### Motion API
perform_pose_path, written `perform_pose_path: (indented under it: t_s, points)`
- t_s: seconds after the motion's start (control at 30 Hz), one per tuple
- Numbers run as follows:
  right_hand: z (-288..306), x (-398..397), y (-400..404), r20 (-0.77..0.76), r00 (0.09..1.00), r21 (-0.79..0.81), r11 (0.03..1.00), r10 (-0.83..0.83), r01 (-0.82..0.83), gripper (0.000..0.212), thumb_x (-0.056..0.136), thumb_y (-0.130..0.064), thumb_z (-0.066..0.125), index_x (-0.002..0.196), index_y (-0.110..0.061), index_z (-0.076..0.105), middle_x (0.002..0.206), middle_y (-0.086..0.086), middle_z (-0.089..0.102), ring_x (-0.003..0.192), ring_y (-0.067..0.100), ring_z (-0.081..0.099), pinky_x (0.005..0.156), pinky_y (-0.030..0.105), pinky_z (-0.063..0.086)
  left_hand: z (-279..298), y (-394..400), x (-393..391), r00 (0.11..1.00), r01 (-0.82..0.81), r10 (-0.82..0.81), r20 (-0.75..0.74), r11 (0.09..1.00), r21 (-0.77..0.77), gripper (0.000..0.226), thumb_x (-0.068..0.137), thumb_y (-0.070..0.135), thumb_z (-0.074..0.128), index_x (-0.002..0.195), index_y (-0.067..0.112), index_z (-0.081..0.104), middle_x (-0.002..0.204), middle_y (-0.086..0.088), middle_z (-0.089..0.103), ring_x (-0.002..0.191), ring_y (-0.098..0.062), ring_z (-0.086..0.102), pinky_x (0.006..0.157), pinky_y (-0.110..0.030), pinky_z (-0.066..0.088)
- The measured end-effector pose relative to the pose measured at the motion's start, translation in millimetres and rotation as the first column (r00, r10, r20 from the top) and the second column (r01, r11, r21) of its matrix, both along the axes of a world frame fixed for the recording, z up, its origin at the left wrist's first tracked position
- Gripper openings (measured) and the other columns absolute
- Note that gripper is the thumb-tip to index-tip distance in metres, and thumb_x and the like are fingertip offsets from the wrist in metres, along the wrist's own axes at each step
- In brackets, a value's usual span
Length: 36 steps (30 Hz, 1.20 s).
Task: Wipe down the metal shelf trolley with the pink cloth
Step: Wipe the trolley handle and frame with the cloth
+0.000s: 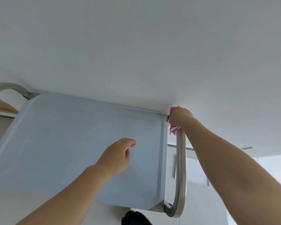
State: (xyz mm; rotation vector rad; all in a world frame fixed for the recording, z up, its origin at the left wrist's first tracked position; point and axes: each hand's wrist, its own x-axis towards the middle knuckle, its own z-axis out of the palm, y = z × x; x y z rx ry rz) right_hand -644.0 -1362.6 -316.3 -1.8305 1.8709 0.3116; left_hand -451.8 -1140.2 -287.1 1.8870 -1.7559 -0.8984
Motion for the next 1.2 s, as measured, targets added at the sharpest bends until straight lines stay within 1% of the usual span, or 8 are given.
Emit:
perform_pose_path:
  t_s: [0.27,0.43,0.57,0.67,0.8,0.9,1.03,1.2]
  points:
    - [-1,10,-42,0.049,0.998,0.297,0.954,0.028,-0.041,0.017,0.085,-0.014,0.053,0.068,-0.017,0.05,0.036,-0.017,0.056,0.054,0.018,0.064,0.063,0.033,0.057,-3,13,29,0.998,-0.025,0.021,0.063,0.998,0.066,0.032,0.093,0.01,0.04,0.118,0.024,0.054,0.116,0.014,0.057,0.092,-0.001,0.052,0.075,0.002,0.028]
    - [14,26,-26,-0.243,0.938,0.411,0.902,0.246,-0.131,0.027,0.079,-0.024,0.069,0.086,-0.012,0.045,0.043,-0.004,0.063,0.05,0.014,0.061,0.05,0.023,0.051,2,18,45,0.995,-0.062,0.059,0.078,0.997,0.037,0.032,0.091,0.008,0.042,0.116,0.022,0.056,0.114,0.012,0.058,0.083,0.002,0.046,0.071,0.003,0.028]
    - [22,29,-4,-0.376,0.843,0.395,0.889,0.385,-0.23,0.042,0.068,-0.03,0.079,0.09,-0.008,0.05,0.065,-0.001,0.069,0.063,0.017,0.066,0.073,0.029,0.057,10,17,49,0.997,-0.054,0.053,0.064,0.998,0.013,0.033,0.091,0.009,0.043,0.118,0.024,0.056,0.114,0.013,0.057,0.082,0.001,0.046,0.07,0.003,0.03]
    - [23,17,16,-0.328,0.901,0.199,0.953,0.283,-0.227,0.037,0.06,-0.022,0.078,0.09,-0.015,0.058,0.068,0.001,0.067,0.068,0.021,0.066,0.069,0.033,0.059,16,16,52,0.998,-0.038,0.038,0.045,0.999,0.003,0.034,0.091,0.009,0.042,0.119,0.025,0.055,0.115,0.014,0.056,0.084,0.001,0.047,0.071,0.003,0.03]
    - [23,-2,60,-0.053,0.999,-0.119,0.993,-0.002,-0.005,0.008,0.085,-0.024,0.041,0.081,-0.021,0.035,0.076,0.002,0.043,0.077,0.026,0.048,0.069,0.036,0.046,25,28,59,1.0,0.008,-0.007,0.021,1.0,-0.011,0.035,0.091,0.008,0.04,0.118,0.024,0.055,0.115,0.013,0.056,0.08,-0.001,0.046,0.074,-0.003,0.031]
    - [28,-9,98,-0.063,0.994,-0.22,0.973,-0.091,0.075,0.008,0.088,-0.02,0.037,0.091,-0.023,0.044,0.095,0.009,0.047,0.08,0.03,0.053,0.068,0.035,0.041,32,42,73,0.999,0.041,-0.04,0.018,0.998,-0.039,0.034,0.091,0.008,0.04,0.118,0.023,0.055,0.116,0.012,0.056,0.078,-0.001,0.044,0.073,-0.006,0.031]
    - [51,13,158,-0.057,0.998,-0.413,0.911,-0.03,0.004,0.026,0.094,-0.024,0.031,0.114,-0.022,0.048,0.115,0.013,0.047,0.1,0.034,0.05,0.074,0.036,0.041,48,69,103,0.998,0.064,-0.065,-0.001,0.99,-0.125,0.033,0.09,0.007,0.042,0.116,0.02,0.056,0.114,0.009,0.057,0.076,-0.001,0.043,0.076,-0.012,0.033]
    - [95,133,253,0.35,0.925,-0.435,0.9,0.15,0.019,0.025,0.095,-0.044,0.034,0.111,-0.044,0.053,0.106,-0.001,0.051,0.085,0.015,0.058,0.08,0.031,0.044,76,115,161,0.996,0.069,-0.08,-0.04,0.974,-0.218,0.032,0.09,0.015,0.049,0.122,0.019,0.053,0.113,0.008,0.053,0.075,-0.004,0.051,0.078,-0.02,0.041]
